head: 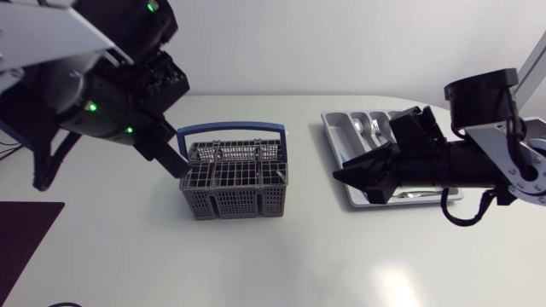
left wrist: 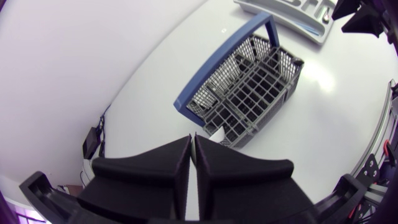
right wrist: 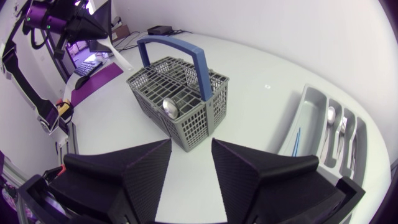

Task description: Unload the cutlery basket into the drawer organizer.

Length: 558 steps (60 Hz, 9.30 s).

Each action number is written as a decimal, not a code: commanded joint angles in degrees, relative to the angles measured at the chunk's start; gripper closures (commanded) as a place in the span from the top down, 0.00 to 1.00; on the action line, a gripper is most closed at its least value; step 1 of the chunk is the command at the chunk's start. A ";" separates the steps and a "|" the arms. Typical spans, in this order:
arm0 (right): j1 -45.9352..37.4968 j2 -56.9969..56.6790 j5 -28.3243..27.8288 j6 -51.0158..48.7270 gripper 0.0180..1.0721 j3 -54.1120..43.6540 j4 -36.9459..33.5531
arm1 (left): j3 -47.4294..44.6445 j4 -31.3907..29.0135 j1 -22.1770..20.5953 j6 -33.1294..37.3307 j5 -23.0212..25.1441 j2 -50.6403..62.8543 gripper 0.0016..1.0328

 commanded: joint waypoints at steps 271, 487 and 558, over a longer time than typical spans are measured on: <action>-33.53 18.30 -7.90 -81.21 0.05 5.35 -14.09 | 2.51 19.39 3.35 39.19 45.74 11.41 0.96; -31.60 -4.11 -7.72 -79.36 0.65 -12.84 -9.87 | -8.83 35.74 -6.06 72.24 24.82 17.74 0.03; -27.47 -21.77 -7.72 -73.65 0.65 -14.95 -18.66 | -8.12 29.68 -6.15 66.09 24.91 2.88 0.03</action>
